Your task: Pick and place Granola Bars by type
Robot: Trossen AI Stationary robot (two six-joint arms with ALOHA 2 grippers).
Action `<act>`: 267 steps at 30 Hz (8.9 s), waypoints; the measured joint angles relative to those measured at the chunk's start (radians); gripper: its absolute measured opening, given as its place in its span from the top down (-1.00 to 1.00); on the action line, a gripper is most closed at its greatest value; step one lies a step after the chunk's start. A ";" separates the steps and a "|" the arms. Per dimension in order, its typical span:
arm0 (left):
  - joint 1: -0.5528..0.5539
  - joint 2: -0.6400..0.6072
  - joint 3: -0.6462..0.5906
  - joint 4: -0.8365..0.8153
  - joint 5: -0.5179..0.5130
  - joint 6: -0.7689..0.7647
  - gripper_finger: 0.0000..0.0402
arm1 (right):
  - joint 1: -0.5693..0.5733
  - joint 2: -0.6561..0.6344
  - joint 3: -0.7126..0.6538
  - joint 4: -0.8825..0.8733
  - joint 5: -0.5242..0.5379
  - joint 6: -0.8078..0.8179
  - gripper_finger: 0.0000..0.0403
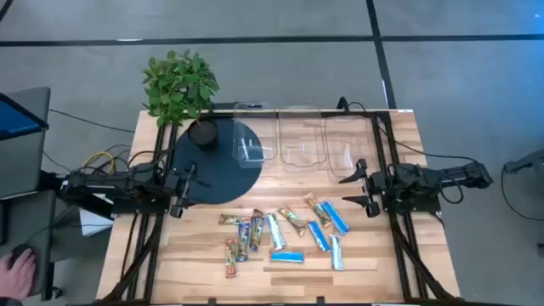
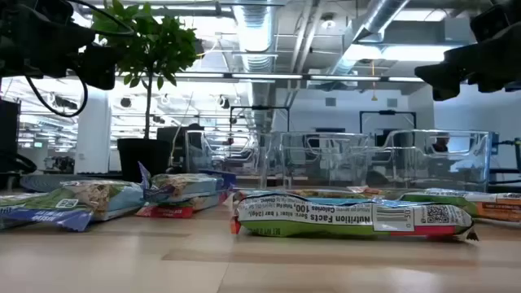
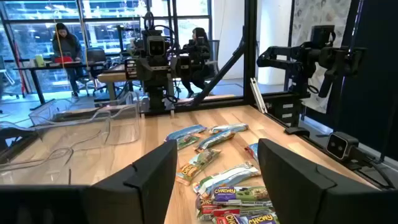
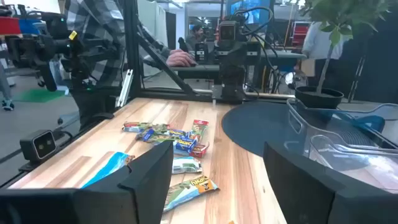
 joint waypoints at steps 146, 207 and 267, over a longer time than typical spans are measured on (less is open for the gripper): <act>0.000 0.000 0.000 0.000 0.000 0.006 -0.09 | 0.000 0.000 0.000 0.000 0.000 0.000 -0.21; 0.000 0.000 0.000 0.026 0.003 -0.050 -0.09 | 0.000 0.000 -0.001 0.065 0.004 0.122 -0.21; -0.427 1.157 0.612 0.173 -0.176 0.043 -0.09 | 0.181 0.966 0.582 0.204 0.135 -0.094 -0.21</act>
